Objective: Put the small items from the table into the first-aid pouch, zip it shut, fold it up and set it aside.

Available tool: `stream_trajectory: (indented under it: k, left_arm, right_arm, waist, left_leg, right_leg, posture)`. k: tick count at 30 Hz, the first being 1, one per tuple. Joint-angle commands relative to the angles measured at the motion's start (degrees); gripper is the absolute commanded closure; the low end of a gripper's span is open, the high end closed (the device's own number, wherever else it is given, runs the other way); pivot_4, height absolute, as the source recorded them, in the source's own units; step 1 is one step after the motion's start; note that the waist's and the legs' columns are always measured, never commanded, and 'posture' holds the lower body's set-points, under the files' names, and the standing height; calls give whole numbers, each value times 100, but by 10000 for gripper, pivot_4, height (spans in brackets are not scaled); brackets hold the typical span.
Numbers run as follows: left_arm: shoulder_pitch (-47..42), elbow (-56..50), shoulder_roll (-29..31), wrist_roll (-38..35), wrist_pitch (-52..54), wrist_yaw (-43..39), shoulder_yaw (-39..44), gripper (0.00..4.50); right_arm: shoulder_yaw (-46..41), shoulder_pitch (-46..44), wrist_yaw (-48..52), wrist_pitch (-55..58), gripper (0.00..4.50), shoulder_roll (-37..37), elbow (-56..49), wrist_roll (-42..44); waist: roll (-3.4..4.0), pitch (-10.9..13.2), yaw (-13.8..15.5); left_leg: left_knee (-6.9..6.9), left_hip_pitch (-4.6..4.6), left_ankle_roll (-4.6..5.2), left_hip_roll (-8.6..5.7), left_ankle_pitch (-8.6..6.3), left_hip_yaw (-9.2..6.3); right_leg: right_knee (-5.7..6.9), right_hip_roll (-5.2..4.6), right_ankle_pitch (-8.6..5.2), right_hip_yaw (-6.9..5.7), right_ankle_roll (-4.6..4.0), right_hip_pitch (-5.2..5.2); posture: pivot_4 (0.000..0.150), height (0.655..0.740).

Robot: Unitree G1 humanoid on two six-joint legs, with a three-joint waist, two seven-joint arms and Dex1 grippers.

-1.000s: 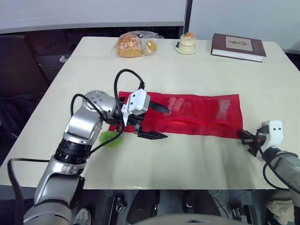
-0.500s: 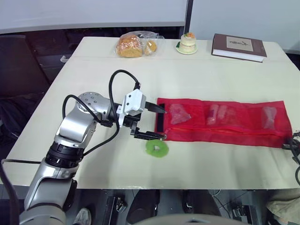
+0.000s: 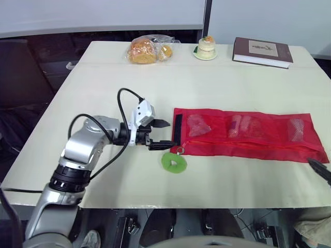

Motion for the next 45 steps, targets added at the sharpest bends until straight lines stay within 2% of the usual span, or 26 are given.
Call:
stream_trajectory:
  k: [1, 5, 9, 13, 19, 28, 32, 38, 39, 45]
  left_arm:
    - [66, -6, -153, -275, 465, 580, 493, 0]
    - [142, 125, -437, -461, 1130, 1221, 750, 0]
    - [122, 129, -683, -703, 1759, 1650, 917, 0]
    - [-18, 242, -1130, -1084, 2847, 2214, 1152, 0]
    - [-306, 654, -1858, -1387, 3793, 2920, 1691, 0]
    - [-613, 1049, -2574, -1696, 4471, 3439, 2342, 0]
    - [-731, 1192, -2724, -1865, 4652, 3535, 2686, 12218]
    - [-760, 1206, -2740, -2001, 4784, 3574, 2837, 41157]
    - [-759, 1208, -2736, -2012, 4788, 3582, 2840, 43558]
    - [-726, 1206, -2741, -2025, 4764, 3596, 2813, 43558]
  right_arm:
    - [-252, 378, 549, -1, 1065, 145, -1130, 923]
    - [6, 281, 465, -45, 1065, 265, -1820, 1559]
    - [313, -22, 188, -39, 1065, 267, -2017, 1862]
    - [720, -282, 101, -214, 1065, 214, -2171, 1767]
    - [1009, -423, 68, -268, 1065, 83, -2330, 1749]
    - [1170, -668, -167, -303, 1065, -33, -2541, 1927]
    - [1307, -718, -201, -343, 0, -47, -2545, 1902]
    - [1570, -891, -188, -426, 0, -77, -2482, 1840]
    - [1621, -926, -194, -428, 0, -80, -2475, 1830]
    - [2435, -1449, -170, -408, 0, -111, -2341, 1573]
  waist:
    - [4, -2, 8]
    - [3, -1, 14]
    - [-3, 0, 24]
    - [-4, 0, 28]
    - [-5, -2, 26]
    - [-7, -5, 37]
    - [-10, -3, 33]
    - [-10, -3, 25]
    - [-10, -3, 23]
    - [-10, -3, 21]
  left_leg:
    - [0, 0, 0, 0, 0, 0]
    - [-2, -2, -2, 4, -1, -11]
    - [1, -3, -3, -5, 0, -9]
    - [1, -4, -4, -6, 0, -14]
    - [1, -1, -6, -10, 2, -14]
    - [2, 0, -10, -16, 4, -18]
    - [2, -1, -10, -17, 4, -18]
    - [2, -1, -14, -16, 7, -19]
    - [2, -1, -14, -16, 7, -18]
    - [2, -1, -20, -16, 10, -18]
  right_leg:
    - [1, -2, -2, 0, 2, -1]
    - [0, -1, 8, -9, -16, -1]
    - [1, -11, 8, -8, -16, 0]
    - [1, -12, 9, -11, -17, 0]
    - [4, -11, 9, -11, -18, 2]
    - [4, -16, 10, -12, -18, 6]
    - [4, -17, 10, -12, -18, 6]
    - [4, -16, 10, -12, -19, 5]
    - [4, -16, 10, -12, -19, 5]
    - [4, -17, 10, -11, -20, 4]
  posture:
    - [1500, 7289]
    - [1500, 7289]
    - [1500, 7289]
    - [1500, 7289]
    - [1500, 7289]
    - [1500, 7289]
    - [1500, 7289]
    - [1500, 7289]
    - [1500, 7289]
    - [1500, 7289]
